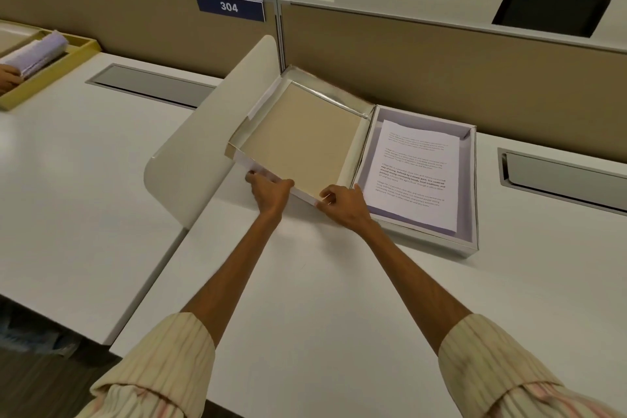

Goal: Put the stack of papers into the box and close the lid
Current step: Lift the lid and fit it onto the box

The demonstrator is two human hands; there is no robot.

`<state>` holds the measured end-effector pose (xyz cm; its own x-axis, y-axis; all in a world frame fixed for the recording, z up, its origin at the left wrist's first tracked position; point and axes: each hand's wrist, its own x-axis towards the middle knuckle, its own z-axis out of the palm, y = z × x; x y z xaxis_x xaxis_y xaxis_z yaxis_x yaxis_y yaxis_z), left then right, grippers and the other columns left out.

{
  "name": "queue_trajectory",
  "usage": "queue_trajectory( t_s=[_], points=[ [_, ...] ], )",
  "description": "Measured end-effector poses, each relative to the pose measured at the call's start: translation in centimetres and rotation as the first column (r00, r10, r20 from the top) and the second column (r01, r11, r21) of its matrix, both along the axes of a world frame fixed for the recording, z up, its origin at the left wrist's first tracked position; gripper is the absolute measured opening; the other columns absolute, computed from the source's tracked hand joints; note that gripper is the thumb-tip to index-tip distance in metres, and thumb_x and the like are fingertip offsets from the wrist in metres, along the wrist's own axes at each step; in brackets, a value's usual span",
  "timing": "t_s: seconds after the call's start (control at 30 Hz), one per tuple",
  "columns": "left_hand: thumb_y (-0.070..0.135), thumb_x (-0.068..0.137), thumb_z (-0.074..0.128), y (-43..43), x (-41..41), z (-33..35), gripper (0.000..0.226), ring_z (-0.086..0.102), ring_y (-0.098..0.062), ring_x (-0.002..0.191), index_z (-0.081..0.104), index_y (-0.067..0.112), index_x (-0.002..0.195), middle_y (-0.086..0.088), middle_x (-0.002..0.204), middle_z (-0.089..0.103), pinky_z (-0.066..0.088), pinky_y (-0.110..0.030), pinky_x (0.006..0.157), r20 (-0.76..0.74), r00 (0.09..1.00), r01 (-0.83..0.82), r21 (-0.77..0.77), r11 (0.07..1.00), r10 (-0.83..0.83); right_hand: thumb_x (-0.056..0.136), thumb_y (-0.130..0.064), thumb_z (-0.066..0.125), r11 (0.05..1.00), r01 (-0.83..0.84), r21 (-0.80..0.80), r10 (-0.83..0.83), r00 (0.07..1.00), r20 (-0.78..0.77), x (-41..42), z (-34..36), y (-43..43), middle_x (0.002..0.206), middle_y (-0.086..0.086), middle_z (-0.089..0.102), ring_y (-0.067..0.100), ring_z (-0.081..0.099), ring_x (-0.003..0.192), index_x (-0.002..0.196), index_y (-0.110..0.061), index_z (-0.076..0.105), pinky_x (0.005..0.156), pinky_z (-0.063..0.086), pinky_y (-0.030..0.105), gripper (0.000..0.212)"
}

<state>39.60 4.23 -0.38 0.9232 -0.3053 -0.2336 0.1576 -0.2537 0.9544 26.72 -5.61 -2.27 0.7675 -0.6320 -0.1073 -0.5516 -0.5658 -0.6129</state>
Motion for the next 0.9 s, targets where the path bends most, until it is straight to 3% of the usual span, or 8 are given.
queue_trajectory(
  t_s=[0.1,0.23,0.47,0.6,0.7,0.77,0.83,0.9],
  points=[
    [0.002,0.068,0.083,-0.1,-0.2,0.5,0.086,0.050,-0.040,0.125,0.028,-0.002,0.135,-0.023,0.135,0.042,0.050,-0.051,0.101,0.151,0.985,0.084,0.001,0.996,-0.083,0.086,-0.046,0.064,0.979,0.052,0.198,-0.071,0.993,0.093,0.1,1.7,-0.7,0.114,0.008,0.071,0.020,0.066,0.104,0.120,-0.009,0.064,0.098,0.046,0.034,0.050],
    [0.010,0.066,0.087,-0.5,-1.2,1.4,0.097,0.047,-0.036,0.126,0.024,0.002,0.139,-0.015,0.140,0.035,0.054,-0.049,0.097,0.301,0.940,0.170,-0.004,0.985,-0.161,0.091,-0.046,0.058,0.923,0.124,0.364,-0.216,0.951,0.223,0.4,4.5,-1.9,0.123,0.010,0.067,0.024,0.063,0.112,0.124,-0.008,0.061,0.088,0.045,0.026,0.051],
    [0.022,0.070,0.085,-2.1,-4.5,2.9,0.100,0.055,-0.031,0.126,0.018,0.012,0.143,-0.014,0.147,0.043,0.053,-0.040,0.100,0.487,0.828,0.272,0.081,0.959,-0.276,0.096,-0.052,0.043,0.873,0.117,0.474,-0.334,0.852,0.404,2.0,11.8,-3.1,0.130,0.009,0.061,0.017,0.059,0.108,0.127,-0.014,0.056,0.099,0.044,0.040,0.052],
    [0.035,0.075,0.079,-2.9,-6.6,3.6,0.092,0.062,-0.029,0.115,0.020,0.017,0.144,-0.011,0.140,0.052,0.056,-0.042,0.095,0.540,0.767,0.311,0.162,0.937,-0.348,0.094,-0.052,0.048,0.862,0.087,0.499,-0.358,0.801,0.480,1.6,16.0,-3.1,0.134,0.007,0.057,0.020,0.058,0.111,0.132,-0.014,0.051,0.091,0.050,0.043,0.053],
    [0.049,0.082,0.069,-3.7,-8.0,3.4,0.081,0.063,-0.025,0.113,0.024,0.023,0.144,-0.005,0.137,0.054,0.053,-0.040,0.097,0.547,0.720,0.343,0.256,0.904,-0.428,0.085,-0.052,0.063,0.859,0.145,0.491,-0.406,0.777,0.481,0.8,17.9,-3.7,0.122,0.006,0.062,0.018,0.060,0.107,0.117,-0.011,0.055,0.078,0.053,0.033,0.053],
    [0.056,0.085,0.061,-4.0,-8.6,3.4,0.076,0.060,-0.023,0.117,0.025,0.028,0.145,-0.001,0.139,0.053,0.050,-0.039,0.101,0.525,0.669,0.420,0.318,0.850,-0.527,0.079,-0.049,0.072,0.860,0.246,0.447,-0.446,0.788,0.424,0.0,18.8,-4.5,0.107,-0.001,0.063,0.013,0.061,0.092,0.104,-0.013,0.055,0.069,0.049,0.024,0.046],
    [0.057,0.087,0.056,-4.1,-9.0,3.5,0.070,0.059,-0.022,0.119,0.029,0.029,0.145,0.000,0.141,0.052,0.048,-0.038,0.102,0.563,0.583,0.505,0.313,0.805,-0.585,0.076,-0.040,0.078,0.847,0.366,0.385,-0.499,0.798,0.339,-1.1,19.2,-5.4,0.088,-0.005,0.058,0.011,0.058,0.073,0.092,-0.015,0.056,0.057,0.043,0.019,0.037],
    [0.051,0.091,0.052,-4.2,-9.0,3.7,0.058,0.063,-0.023,0.113,0.041,0.024,0.141,-0.001,0.137,0.058,0.052,-0.038,0.098,0.619,0.550,0.544,0.244,0.803,-0.561,0.075,-0.028,0.081,0.815,0.454,0.361,-0.561,0.775,0.292,-2.3,18.8,-6.3,0.076,-0.002,0.057,0.015,0.061,0.070,0.081,-0.013,0.056,0.054,0.044,0.020,0.030]
  ],
)
